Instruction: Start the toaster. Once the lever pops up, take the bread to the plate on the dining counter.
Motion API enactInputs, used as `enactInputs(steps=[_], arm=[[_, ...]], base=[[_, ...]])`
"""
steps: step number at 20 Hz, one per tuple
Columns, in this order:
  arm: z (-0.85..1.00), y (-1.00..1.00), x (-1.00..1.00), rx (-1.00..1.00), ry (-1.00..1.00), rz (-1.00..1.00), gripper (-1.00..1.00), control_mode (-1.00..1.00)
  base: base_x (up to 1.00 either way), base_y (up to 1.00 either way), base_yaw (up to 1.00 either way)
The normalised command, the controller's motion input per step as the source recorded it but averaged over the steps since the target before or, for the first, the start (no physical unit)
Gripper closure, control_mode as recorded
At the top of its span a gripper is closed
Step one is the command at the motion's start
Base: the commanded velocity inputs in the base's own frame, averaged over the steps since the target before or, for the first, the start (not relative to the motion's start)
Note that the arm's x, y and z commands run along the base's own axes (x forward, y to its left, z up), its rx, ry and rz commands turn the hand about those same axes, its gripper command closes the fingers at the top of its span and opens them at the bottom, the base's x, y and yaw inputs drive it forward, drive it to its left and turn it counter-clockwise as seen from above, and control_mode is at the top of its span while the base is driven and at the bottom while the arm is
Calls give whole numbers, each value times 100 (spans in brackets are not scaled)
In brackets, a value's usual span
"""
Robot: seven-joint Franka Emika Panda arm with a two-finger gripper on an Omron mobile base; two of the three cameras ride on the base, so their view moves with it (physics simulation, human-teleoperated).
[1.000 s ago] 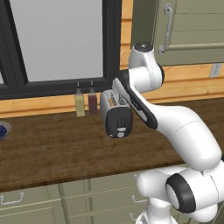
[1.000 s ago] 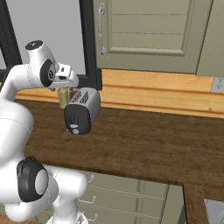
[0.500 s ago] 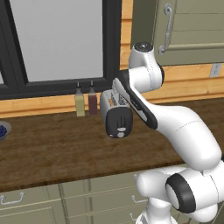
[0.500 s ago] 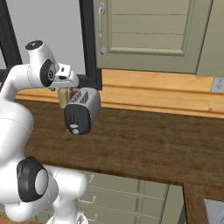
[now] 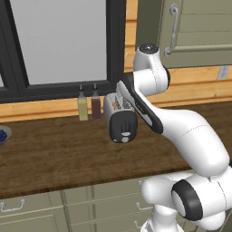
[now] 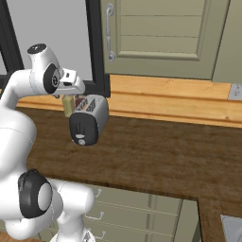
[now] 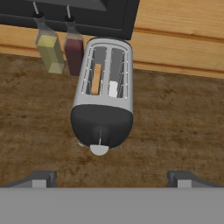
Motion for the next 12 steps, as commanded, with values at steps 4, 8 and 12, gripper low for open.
enactInputs(steps=[4,8,12], arm=[[0,0,0,0,0,0,-100,-100],[0,0,0,0,0,0,-100,-100],[0,0,0,0,0,0,-100,-100]], base=[[0,0,0],[0,0,0],[0,0,0]])
